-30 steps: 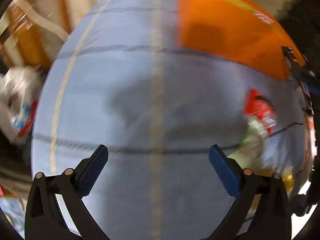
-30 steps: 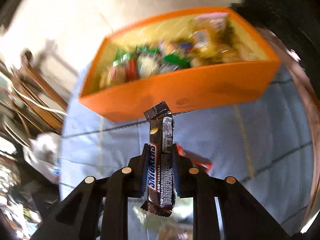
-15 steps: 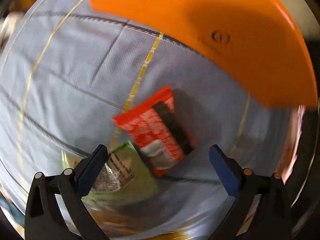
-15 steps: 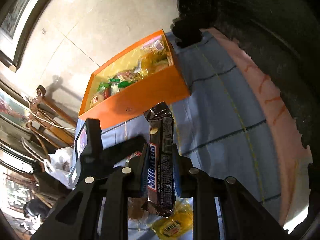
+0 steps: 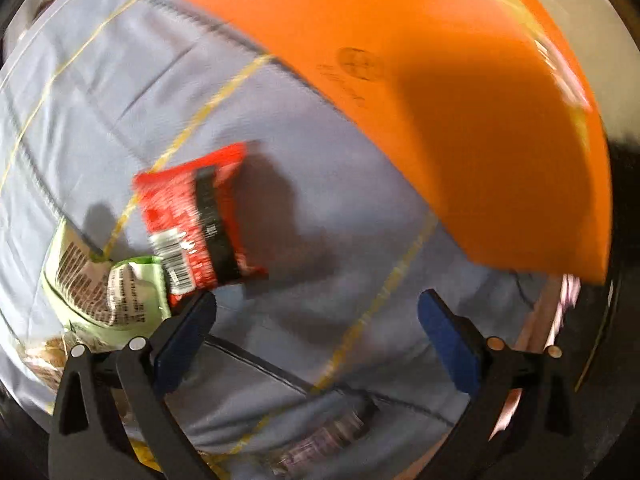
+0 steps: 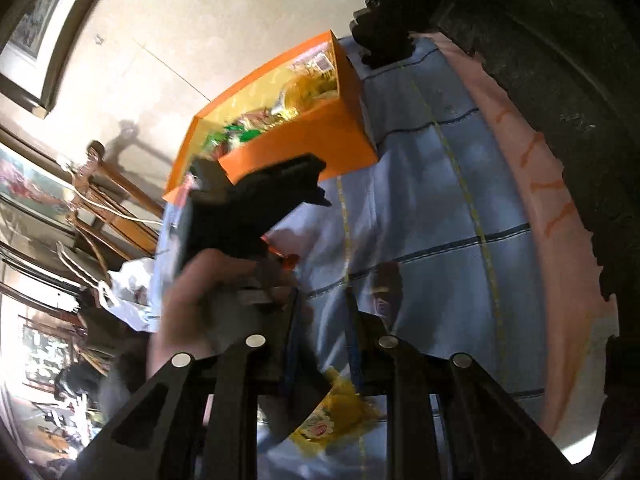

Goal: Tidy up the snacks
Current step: 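Lift the Snickers bar with the right gripper while the left reaches toward a red wrapper, then grasp the red wrapper with the left gripper while the right carries the Snickers bar over the box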

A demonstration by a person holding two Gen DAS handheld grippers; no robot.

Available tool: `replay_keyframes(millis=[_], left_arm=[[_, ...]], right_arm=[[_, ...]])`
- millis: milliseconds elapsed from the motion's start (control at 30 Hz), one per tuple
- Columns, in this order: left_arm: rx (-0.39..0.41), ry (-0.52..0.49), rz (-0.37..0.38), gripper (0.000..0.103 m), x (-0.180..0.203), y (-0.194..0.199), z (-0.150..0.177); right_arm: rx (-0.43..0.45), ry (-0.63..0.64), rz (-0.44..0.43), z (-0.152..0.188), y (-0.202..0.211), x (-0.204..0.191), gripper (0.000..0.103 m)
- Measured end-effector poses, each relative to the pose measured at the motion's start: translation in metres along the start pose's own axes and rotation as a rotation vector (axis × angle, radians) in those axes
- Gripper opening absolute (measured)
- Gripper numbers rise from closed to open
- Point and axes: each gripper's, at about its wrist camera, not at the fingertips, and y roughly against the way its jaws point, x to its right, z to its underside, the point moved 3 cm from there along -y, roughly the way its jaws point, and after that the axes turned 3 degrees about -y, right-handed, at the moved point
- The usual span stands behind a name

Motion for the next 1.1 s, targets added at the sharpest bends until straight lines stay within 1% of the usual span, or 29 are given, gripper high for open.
replay_keyframes(millis=[67, 133, 167, 200, 233, 267, 300, 333, 367, 433, 467, 500, 533, 567, 633, 667, 700, 733, 800, 833, 867, 900, 933, 967, 1000, 1033, 1067, 1100], left_arm=[[0.025, 0.04, -0.007, 0.099, -0.012, 0.001, -0.002], [0.024, 0.006, -0.016, 0.099, -0.019, -0.001, -0.008], [0.021, -0.017, -0.038, 0.099, -0.024, 0.0, -0.011], [0.027, -0.021, -0.041, 0.099, -0.028, 0.002, -0.013], [0.036, -0.011, -0.044, 0.099, -0.035, 0.005, -0.016], [0.048, 0.002, -0.043, 0.099, -0.039, 0.009, -0.02], [0.061, 0.0, -0.042, 0.099, -0.044, 0.012, -0.023], [0.071, -0.02, -0.056, 0.099, -0.049, 0.016, -0.028], [0.069, -0.039, -0.063, 0.099, -0.051, 0.019, -0.03], [0.058, -0.047, -0.038, 0.099, -0.052, 0.027, -0.028], [0.065, -0.053, -0.033, 0.099, -0.054, 0.032, -0.028], [0.081, -0.066, -0.048, 0.099, -0.055, 0.034, -0.031], [0.088, -0.083, -0.062, 0.099, -0.065, 0.038, -0.039], [0.078, -0.094, -0.069, 0.099, -0.077, 0.042, -0.045], [0.041, -0.102, -0.088, 0.099, -0.082, 0.033, -0.052], [0.047, -0.1, -0.106, 0.099, -0.083, 0.032, -0.06], [0.055, -0.098, -0.119, 0.099, -0.086, 0.031, -0.063], [0.062, -0.094, -0.121, 0.099, -0.088, 0.03, -0.065], [0.056, -0.08, -0.1, 0.099, -0.092, 0.024, -0.071], [0.071, -0.089, -0.115, 0.099, -0.089, 0.022, -0.074], [0.084, -0.114, -0.113, 0.099, -0.081, 0.019, -0.074], [0.091, -0.147, -0.13, 0.099, -0.073, 0.013, -0.068], [0.101, -0.169, -0.138, 0.099, -0.066, 0.011, -0.067], [0.125, -0.189, -0.148, 0.096, -0.066, 0.012, -0.065], [0.142, -0.203, -0.167, 0.084, -0.065, 0.013, -0.063], [0.174, -0.221, -0.19, 0.075, -0.063, 0.015, -0.06], [0.207, -0.254, -0.175, 0.067, -0.061, 0.017, -0.055], [0.201, -0.28, -0.153, 0.065, -0.059, 0.017, -0.051]], right_arm=[[0.009, 0.009, 0.003, -0.002, 0.002, -0.001, 0.02], [0.011, 0.006, 0.007, -0.005, 0.001, 0.001, 0.02], [0.012, 0.022, 0.037, -0.006, -0.001, 0.003, 0.021], [0.014, 0.04, 0.105, -0.004, -0.004, 0.006, 0.025], [0.024, 0.036, 0.163, -0.001, -0.006, 0.012, 0.05], [0.035, 0.029, 0.202, 0.002, -0.007, 0.018, 0.068], [0.046, 0.024, 0.269, 0.006, -0.012, 0.026, 0.088], [0.039, 0.035, 0.325, 0.01, -0.019, 0.031, 0.088], [0.032, 0.048, 0.343, 0.014, -0.028, 0.035, 0.088], [0.014, 0.052, 0.384, 0.017, -0.048, 0.044, 0.088], [-0.007, 0.045, 0.391, 0.019, -0.062, 0.047, 0.088], [-0.017, 0.034, 0.382, 0.021, -0.071, 0.049, 0.088], [-0.035, 0.021, 0.379, 0.023, -0.083, 0.053, 0.088], [-0.056, 0.011, 0.383, 0.025, -0.092, 0.057, 0.088], [-0.093, 0.004, 0.4, 0.031, -0.11, 0.063, 0.088], [-0.12, 0.011, 0.413, 0.034, -0.117, 0.065, 0.088], [-0.095, 0.051, 0.415, 0.034, -0.116, 0.06, 0.092], [-0.088, 0.075, 0.421, 0.034, -0.117, 0.057, 0.093], [-0.107, 0.088, 0.437, 0.034, -0.122, 0.057, 0.098], [-0.103, 0.093, 0.439, 0.036, -0.123, 0.058, 0.099], [-0.089, 0.101, 0.45, 0.038, -0.122, 0.057, 0.097], [-0.075, 0.112, 0.497, 0.039, -0.119, 0.057, 0.085], [-0.067, 0.109, 0.494, 0.04, -0.116, 0.057, 0.066], [-0.071, 0.091, 0.489, 0.038, -0.111, 0.058, 0.055], [-0.081, 0.076, 0.484, 0.037, -0.108, 0.059, 0.032], [-0.102, 0.048, 0.456, 0.034, -0.106, 0.062, 0.02], [-0.114, 0.025, 0.43, 0.032, -0.105, 0.064, 0.019], [-0.128, 0.002, 0.409, 0.031, -0.102, 0.066, 0.018]])
